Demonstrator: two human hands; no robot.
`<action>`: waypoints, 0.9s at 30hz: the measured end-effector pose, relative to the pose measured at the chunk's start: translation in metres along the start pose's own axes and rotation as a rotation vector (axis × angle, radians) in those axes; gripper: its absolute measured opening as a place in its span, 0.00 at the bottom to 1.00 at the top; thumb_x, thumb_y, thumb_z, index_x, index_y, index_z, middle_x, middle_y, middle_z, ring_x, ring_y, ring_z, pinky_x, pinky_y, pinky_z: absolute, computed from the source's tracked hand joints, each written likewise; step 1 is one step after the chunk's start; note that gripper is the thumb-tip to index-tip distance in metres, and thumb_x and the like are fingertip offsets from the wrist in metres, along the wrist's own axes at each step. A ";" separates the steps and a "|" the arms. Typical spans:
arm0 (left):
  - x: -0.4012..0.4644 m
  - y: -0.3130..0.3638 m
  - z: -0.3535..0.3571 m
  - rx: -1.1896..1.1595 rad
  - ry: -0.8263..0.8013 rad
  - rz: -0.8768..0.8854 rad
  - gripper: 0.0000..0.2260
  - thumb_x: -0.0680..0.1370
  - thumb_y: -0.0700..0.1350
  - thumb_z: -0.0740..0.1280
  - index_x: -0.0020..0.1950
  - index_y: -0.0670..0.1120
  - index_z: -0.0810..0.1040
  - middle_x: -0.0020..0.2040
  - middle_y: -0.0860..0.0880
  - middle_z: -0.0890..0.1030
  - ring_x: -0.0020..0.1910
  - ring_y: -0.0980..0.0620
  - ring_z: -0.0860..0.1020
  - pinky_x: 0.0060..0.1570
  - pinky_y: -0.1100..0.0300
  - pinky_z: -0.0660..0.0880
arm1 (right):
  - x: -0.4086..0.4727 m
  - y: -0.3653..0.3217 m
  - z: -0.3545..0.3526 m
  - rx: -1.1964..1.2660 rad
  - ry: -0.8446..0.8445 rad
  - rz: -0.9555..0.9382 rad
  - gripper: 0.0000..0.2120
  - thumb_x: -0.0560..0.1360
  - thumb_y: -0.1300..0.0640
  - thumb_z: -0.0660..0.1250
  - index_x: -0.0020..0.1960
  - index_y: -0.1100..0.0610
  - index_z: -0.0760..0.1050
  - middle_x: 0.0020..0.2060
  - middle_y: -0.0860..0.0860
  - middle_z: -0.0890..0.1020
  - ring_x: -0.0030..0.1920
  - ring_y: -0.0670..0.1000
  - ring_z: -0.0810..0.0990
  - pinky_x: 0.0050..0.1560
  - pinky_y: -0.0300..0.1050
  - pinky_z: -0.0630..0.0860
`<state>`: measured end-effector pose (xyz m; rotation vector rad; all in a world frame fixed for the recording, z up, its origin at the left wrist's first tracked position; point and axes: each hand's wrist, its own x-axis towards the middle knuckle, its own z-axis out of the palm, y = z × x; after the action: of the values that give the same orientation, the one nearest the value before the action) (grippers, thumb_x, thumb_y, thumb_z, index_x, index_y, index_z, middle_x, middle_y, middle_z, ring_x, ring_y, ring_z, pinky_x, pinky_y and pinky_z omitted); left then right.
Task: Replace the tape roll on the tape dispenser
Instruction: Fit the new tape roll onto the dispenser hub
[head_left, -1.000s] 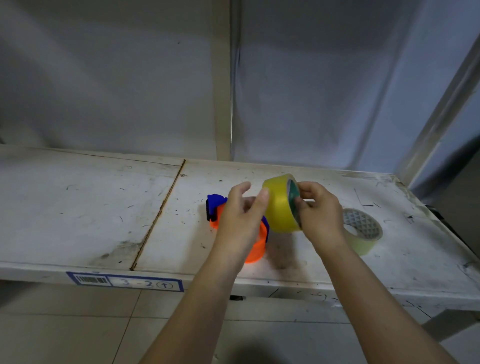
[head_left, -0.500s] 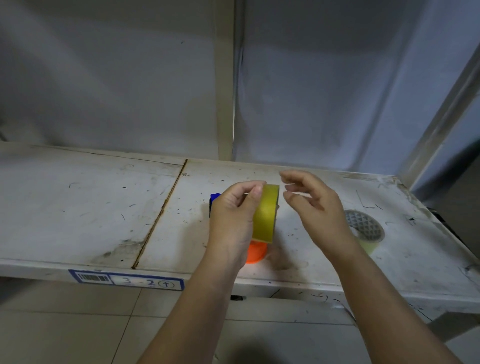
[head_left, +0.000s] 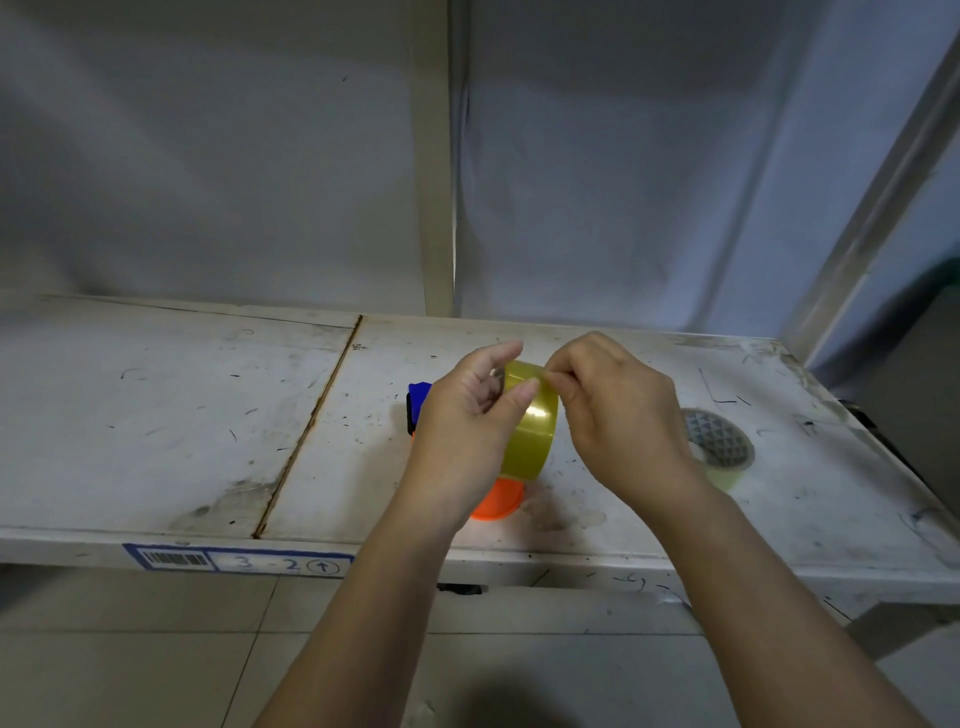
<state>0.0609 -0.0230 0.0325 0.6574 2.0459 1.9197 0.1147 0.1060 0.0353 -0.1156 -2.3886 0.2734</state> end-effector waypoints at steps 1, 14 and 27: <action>0.001 0.000 0.000 0.013 -0.023 -0.005 0.18 0.78 0.43 0.67 0.67 0.53 0.74 0.59 0.47 0.82 0.60 0.51 0.79 0.63 0.53 0.74 | 0.000 0.000 0.001 0.046 -0.008 0.050 0.04 0.76 0.59 0.64 0.43 0.56 0.75 0.39 0.46 0.77 0.35 0.49 0.75 0.33 0.42 0.68; 0.004 -0.007 0.002 -0.313 0.219 -0.166 0.06 0.76 0.45 0.67 0.47 0.53 0.84 0.53 0.43 0.83 0.56 0.41 0.80 0.59 0.40 0.75 | 0.000 -0.011 0.008 0.919 -0.282 0.623 0.12 0.74 0.49 0.67 0.57 0.50 0.75 0.47 0.53 0.82 0.49 0.56 0.83 0.52 0.54 0.81; 0.014 -0.043 -0.020 0.252 0.307 -0.406 0.14 0.77 0.46 0.62 0.54 0.36 0.75 0.31 0.51 0.68 0.28 0.54 0.68 0.30 0.60 0.66 | 0.008 -0.009 0.011 1.287 -0.017 1.022 0.06 0.74 0.64 0.68 0.48 0.56 0.80 0.45 0.55 0.84 0.45 0.52 0.84 0.46 0.47 0.82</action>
<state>0.0328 -0.0344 -0.0070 -0.0233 2.4023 1.6191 0.1010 0.0970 0.0344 -0.6808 -1.5318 2.1271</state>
